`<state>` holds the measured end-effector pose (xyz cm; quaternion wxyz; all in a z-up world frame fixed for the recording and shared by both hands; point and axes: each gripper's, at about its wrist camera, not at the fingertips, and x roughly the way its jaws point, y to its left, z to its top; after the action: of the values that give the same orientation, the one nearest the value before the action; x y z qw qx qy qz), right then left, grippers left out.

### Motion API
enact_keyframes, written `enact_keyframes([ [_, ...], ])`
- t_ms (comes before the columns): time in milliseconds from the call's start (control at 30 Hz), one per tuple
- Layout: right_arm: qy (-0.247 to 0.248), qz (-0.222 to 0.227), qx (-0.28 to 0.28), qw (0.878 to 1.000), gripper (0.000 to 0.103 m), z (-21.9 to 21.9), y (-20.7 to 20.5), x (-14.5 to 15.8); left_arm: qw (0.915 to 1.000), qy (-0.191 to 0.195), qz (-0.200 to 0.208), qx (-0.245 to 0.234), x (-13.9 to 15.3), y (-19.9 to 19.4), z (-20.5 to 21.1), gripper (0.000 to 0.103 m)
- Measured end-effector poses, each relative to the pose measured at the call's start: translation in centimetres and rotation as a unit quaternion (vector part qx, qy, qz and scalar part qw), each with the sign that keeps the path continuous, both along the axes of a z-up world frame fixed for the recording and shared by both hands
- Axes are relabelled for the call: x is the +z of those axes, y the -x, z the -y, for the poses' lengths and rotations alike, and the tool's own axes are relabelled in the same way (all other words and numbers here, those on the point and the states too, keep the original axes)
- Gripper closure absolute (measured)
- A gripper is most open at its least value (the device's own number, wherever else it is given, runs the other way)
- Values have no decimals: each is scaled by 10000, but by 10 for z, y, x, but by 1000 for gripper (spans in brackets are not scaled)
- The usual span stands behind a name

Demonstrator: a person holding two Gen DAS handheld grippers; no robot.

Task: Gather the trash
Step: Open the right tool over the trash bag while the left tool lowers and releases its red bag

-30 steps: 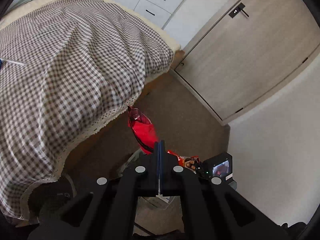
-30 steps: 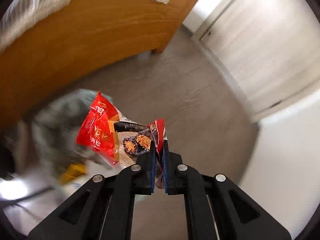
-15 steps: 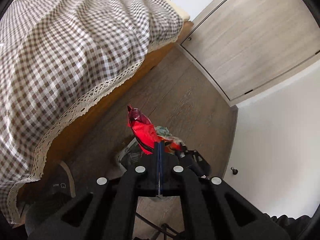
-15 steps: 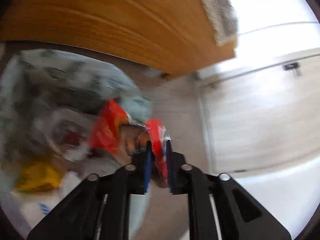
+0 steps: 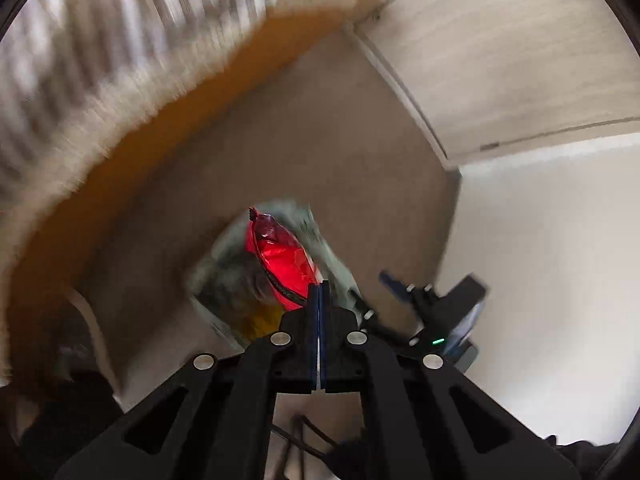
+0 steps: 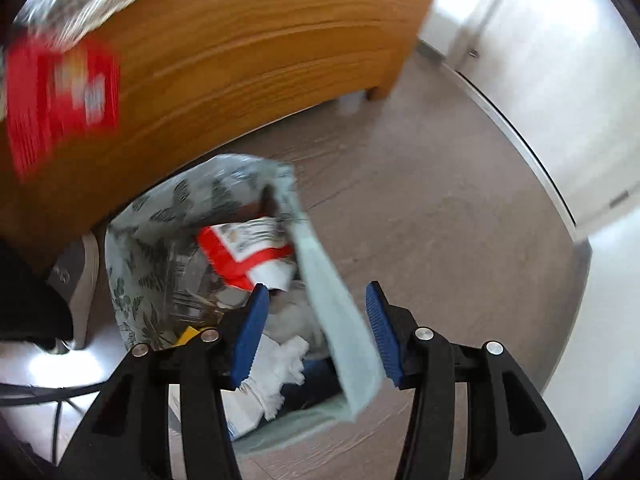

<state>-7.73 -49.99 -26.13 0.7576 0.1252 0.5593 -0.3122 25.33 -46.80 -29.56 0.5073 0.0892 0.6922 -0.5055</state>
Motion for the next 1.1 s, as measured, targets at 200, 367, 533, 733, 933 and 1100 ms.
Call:
enact_keyframes([
  [200, -54, 180, -272, 9995, 53, 7, 26, 21, 9853, -1226, 158, -1177, -84, 45, 26, 103],
  [367, -244, 169, -338, 9990, 53, 2, 31, 8, 9675, -1802, 568, -1679, -115, 71, 25, 103],
  [533, -368, 247, -339, 9984, 53, 1, 33, 3, 9722, -1989, 439, -1155, -122, 57, 12, 103],
  [733, -459, 324, -362, 9978, 53, -2, 31, -3, 9681, -2464, 267, -365, -149, 37, 13, 103],
  [933, -448, 316, -335, 9979, 53, -2, 32, -1, 9627, -2685, 319, -26, -167, 43, 20, 103],
  [1100, -553, 308, -444, 9970, 53, 3, 34, -4, 9672, -2408, 805, 5, -155, 39, 27, 84],
])
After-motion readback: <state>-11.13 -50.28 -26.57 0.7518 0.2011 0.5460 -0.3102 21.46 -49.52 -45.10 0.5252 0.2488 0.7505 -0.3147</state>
